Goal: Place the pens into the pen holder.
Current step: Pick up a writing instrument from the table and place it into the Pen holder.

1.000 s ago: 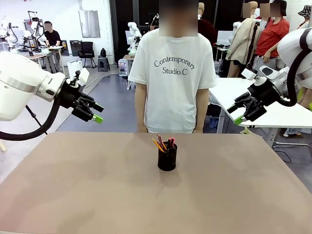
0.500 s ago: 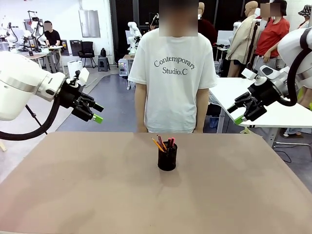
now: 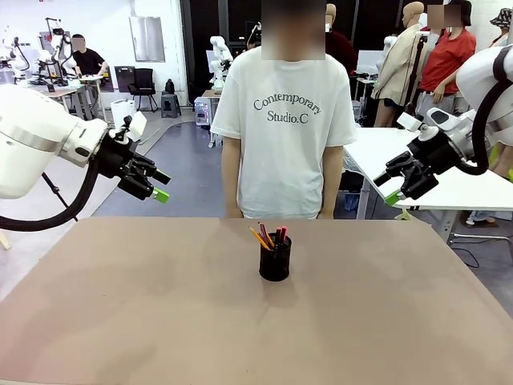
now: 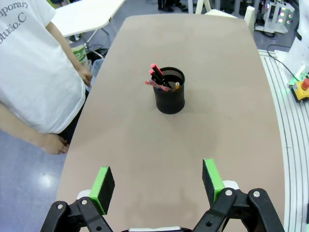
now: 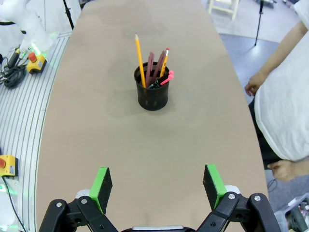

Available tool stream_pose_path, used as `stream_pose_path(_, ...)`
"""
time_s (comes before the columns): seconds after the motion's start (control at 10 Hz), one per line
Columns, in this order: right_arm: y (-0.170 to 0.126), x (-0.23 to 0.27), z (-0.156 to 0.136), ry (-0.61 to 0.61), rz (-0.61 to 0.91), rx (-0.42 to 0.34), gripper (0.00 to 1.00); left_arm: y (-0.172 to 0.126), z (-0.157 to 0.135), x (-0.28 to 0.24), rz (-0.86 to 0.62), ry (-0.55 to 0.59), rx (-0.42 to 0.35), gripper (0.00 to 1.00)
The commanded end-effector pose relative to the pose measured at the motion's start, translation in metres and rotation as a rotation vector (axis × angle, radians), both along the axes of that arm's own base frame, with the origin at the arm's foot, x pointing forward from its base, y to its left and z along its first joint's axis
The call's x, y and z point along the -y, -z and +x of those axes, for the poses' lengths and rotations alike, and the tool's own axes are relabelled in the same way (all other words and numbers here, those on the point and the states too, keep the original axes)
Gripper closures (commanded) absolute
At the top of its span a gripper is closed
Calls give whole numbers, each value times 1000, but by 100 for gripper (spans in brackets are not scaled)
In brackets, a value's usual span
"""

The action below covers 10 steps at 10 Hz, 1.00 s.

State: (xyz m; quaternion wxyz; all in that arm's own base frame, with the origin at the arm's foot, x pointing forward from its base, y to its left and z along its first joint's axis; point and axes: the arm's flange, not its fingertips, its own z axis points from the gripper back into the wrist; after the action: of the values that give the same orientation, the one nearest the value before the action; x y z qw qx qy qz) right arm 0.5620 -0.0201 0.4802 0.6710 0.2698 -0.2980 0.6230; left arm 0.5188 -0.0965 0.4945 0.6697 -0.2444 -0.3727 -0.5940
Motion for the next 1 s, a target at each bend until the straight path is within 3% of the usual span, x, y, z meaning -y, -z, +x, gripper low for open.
stream_pose_path(0.0,-2,0,0,0,9,8,0,-2,1,1,13,-5,-4,5)
stream_pose_path(0.9,-2,0,0,0,9,8,0,-2,1,1,13,-5,-4,5)
